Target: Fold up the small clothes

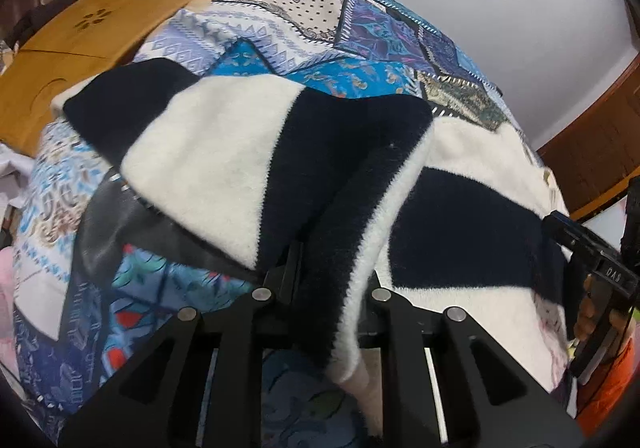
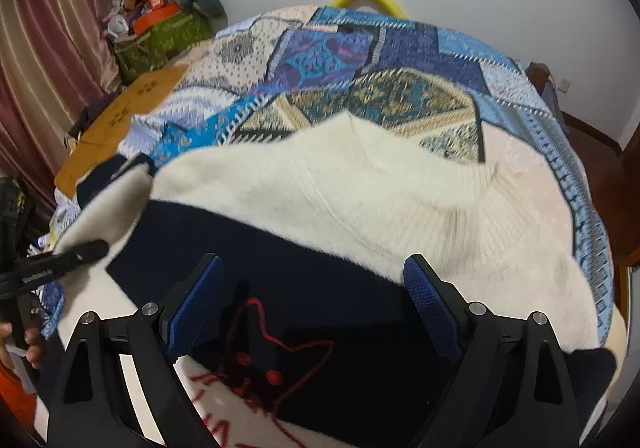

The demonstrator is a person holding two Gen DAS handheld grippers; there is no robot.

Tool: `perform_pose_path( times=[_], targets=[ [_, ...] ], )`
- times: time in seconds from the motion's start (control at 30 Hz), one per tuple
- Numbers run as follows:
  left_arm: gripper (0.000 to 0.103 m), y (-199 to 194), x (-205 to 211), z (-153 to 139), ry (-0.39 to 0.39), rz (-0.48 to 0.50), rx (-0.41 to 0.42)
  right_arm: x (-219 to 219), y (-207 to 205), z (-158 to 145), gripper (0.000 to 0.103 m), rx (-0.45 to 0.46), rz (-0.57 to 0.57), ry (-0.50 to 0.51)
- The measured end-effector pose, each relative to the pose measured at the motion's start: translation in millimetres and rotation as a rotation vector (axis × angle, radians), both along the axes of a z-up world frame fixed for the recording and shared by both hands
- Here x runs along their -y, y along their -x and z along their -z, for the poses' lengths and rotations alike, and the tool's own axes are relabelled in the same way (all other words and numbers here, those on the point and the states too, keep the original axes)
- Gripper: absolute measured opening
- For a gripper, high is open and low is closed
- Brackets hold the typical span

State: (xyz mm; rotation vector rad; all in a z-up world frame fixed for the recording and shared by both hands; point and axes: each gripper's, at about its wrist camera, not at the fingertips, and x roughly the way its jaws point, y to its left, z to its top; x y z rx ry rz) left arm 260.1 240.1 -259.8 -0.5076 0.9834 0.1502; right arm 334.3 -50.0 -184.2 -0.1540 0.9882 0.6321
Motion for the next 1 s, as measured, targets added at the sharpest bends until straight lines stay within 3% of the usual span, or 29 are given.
perform_pose_path(
  times=[0.1, 0.17, 0.23, 0.33, 0.63, 0.77, 0.83, 0.9, 1.0],
  targets=[
    [0.034, 8.9, 0.0, -2.2, 0.01, 0.027, -0.016, 2.3, 4.1, -2.5, 0.089, -0.001, -0.006, 0.0],
    [0.061, 17.7, -6.2, -6.2, 0.01, 0.018, -0.02, 7.5, 8.6, -7.3, 0.089, 0.008, -0.003, -0.004],
    [0.071, 31.6, -19.4, -14.0, 0.014, -0.014, 0.01, 17.1, 14.9, -13.8, 0.091, 0.028, -0.001, -0.008],
    [0.075, 43.5, -43.8, -23.1, 0.016, -0.071, 0.032, 32.8, 24.1, -21.1, 0.091, 0.059, 0.009, 0.019],
    [0.075, 32.0, -130.9, -13.8, -0.049, -0.318, -0.025, 87.1, 44.2, -34.9, 0.091, 0.08, 0.108, 0.016],
    [0.071, 13.9, -160.4, 5.8, 0.0, -0.357, -0.068, 106.3, 54.4, -36.2, 0.091, 0.086, 0.157, 0.013],
    [0.07, 2.8, -166.7, 9.7, -0.018, -0.369, -0.071, 115.2, 58.7, -35.6, 0.091, 0.088, 0.179, 0.02],
    [0.066, -8.2, -169.0, 13.3, -0.029, -0.363, -0.076, 123.0, 62.6, -35.4, 0.091, 0.091, 0.202, 0.022],
    [0.038, -24.2, -172.0, 24.2, -0.047, -0.369, -0.123, 135.3, 70.1, -34.9, 0.091, 0.087, 0.238, 0.02]
  ],
)
